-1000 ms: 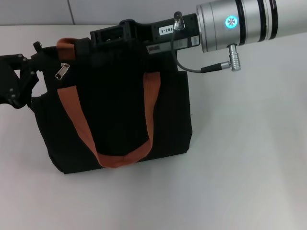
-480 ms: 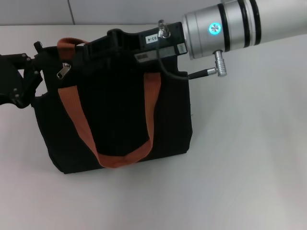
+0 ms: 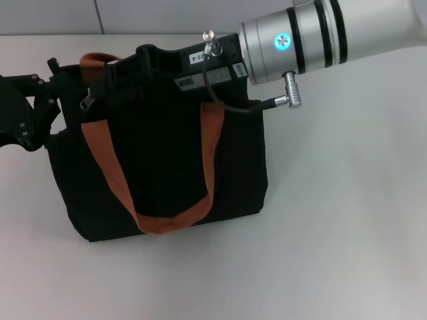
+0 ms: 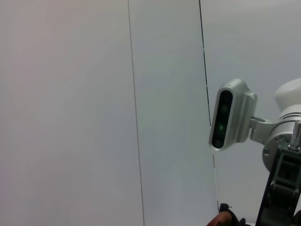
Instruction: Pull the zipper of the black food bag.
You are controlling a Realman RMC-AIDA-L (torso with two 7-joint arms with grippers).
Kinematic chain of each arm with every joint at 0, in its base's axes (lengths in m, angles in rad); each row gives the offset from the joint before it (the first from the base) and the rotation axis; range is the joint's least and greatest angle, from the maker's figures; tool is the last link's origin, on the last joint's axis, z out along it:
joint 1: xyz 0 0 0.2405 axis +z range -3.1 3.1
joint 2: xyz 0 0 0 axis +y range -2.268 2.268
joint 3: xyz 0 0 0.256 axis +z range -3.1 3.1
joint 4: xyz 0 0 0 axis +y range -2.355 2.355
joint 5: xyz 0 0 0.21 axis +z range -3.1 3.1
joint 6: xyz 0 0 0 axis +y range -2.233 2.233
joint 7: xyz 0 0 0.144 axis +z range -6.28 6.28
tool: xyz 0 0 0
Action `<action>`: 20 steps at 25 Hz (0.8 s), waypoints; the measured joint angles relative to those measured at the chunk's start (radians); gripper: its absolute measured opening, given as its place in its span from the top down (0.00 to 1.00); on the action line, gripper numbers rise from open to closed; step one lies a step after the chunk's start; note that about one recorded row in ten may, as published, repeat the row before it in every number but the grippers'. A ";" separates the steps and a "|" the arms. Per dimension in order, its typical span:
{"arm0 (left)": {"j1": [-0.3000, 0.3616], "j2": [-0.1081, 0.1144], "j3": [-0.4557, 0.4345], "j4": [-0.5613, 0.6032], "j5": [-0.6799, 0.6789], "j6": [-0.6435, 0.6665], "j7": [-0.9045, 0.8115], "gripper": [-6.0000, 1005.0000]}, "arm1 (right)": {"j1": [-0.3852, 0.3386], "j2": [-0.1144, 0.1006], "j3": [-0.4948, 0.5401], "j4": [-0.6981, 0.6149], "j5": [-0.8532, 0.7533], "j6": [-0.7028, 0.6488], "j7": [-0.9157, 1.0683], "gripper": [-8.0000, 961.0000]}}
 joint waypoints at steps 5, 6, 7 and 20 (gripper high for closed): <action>0.000 0.000 0.000 0.000 0.000 0.004 0.004 0.97 | 0.007 0.000 -0.014 0.009 0.010 0.019 0.008 0.65; -0.001 0.000 0.000 0.000 0.000 0.007 0.004 0.97 | 0.012 0.000 -0.034 0.020 0.035 0.027 0.008 0.65; -0.001 0.000 0.000 0.000 0.000 0.012 0.004 0.97 | 0.015 0.000 -0.061 0.023 0.058 0.034 0.009 0.65; -0.010 0.000 0.000 0.000 0.000 0.041 0.007 0.97 | 0.023 0.000 -0.162 0.022 0.138 0.073 0.009 0.65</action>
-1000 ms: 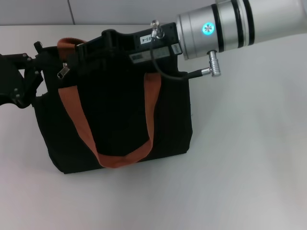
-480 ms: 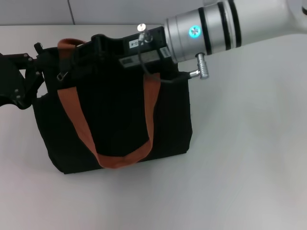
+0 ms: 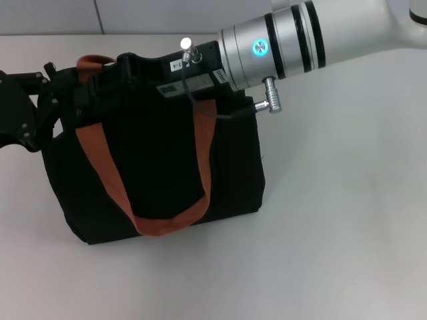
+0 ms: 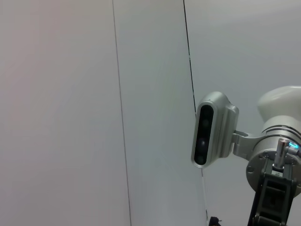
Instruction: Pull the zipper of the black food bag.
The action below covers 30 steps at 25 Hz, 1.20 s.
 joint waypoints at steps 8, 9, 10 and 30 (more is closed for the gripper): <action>0.000 -0.002 0.006 0.001 -0.004 0.004 0.000 0.97 | -0.021 0.000 -0.006 -0.002 0.019 0.013 -0.001 0.65; 0.000 -0.002 0.006 0.001 -0.004 0.004 0.000 0.97 | -0.022 0.000 -0.008 0.000 0.028 0.013 -0.004 0.65; 0.000 -0.004 0.006 0.001 -0.005 0.004 0.000 0.97 | -0.024 0.000 -0.011 0.001 0.037 0.014 -0.007 0.65; -0.028 -0.021 0.008 -0.004 0.004 0.004 -0.014 0.97 | -0.069 0.000 -0.042 -0.030 0.079 0.025 -0.024 0.68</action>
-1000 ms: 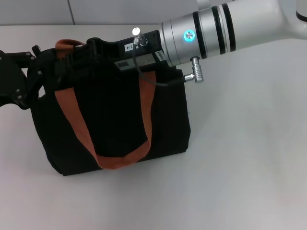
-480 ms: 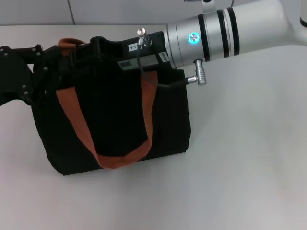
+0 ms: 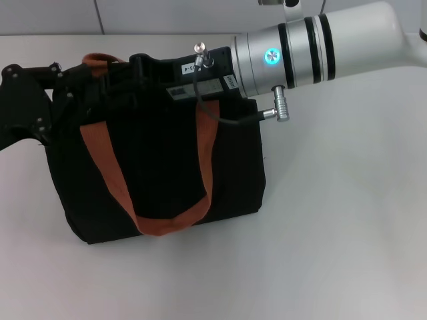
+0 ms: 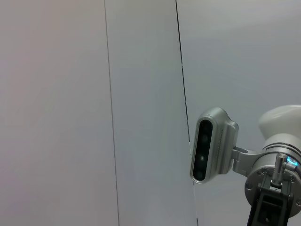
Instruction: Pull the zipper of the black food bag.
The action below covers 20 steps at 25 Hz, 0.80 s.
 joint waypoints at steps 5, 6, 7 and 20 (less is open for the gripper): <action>0.002 0.000 0.001 -0.003 0.001 0.000 -0.002 0.97 | -0.003 0.000 -0.001 0.000 0.002 0.000 -0.014 0.70; 0.002 -0.002 0.002 -0.003 0.001 0.000 -0.007 0.97 | -0.007 0.000 -0.001 0.000 0.004 0.000 -0.014 0.70; 0.002 -0.003 0.002 -0.002 0.001 0.000 -0.011 0.97 | -0.009 0.000 -0.001 0.000 0.005 0.000 -0.014 0.71; 0.004 -0.004 0.000 -0.004 0.001 0.000 -0.015 0.97 | -0.030 0.000 -0.002 0.009 0.030 0.000 -0.036 0.74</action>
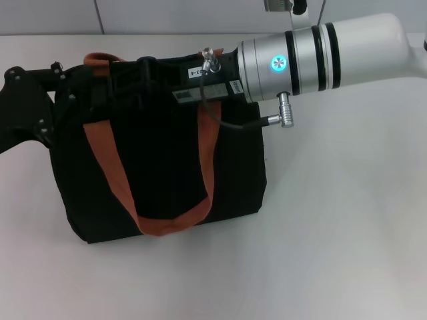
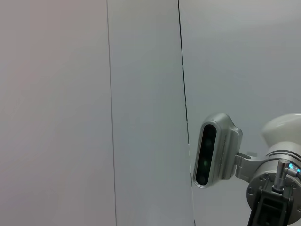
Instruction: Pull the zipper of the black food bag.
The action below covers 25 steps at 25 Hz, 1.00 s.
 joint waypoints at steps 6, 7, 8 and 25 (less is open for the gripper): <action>0.001 0.003 -0.003 -0.002 0.000 0.005 0.000 0.98 | -0.003 -0.001 0.001 0.000 0.001 0.009 0.001 0.76; 0.001 0.003 -0.003 -0.002 0.000 0.005 0.000 0.98 | -0.003 -0.001 0.001 0.000 0.001 0.009 0.001 0.77; 0.003 0.003 -0.002 -0.006 0.013 0.056 -0.002 0.98 | -0.003 -0.003 0.003 -0.002 0.005 0.048 0.001 0.77; -0.004 0.007 -0.007 0.003 0.002 0.033 -0.001 0.98 | 0.004 -0.001 0.002 -0.009 -0.004 0.062 -0.018 0.91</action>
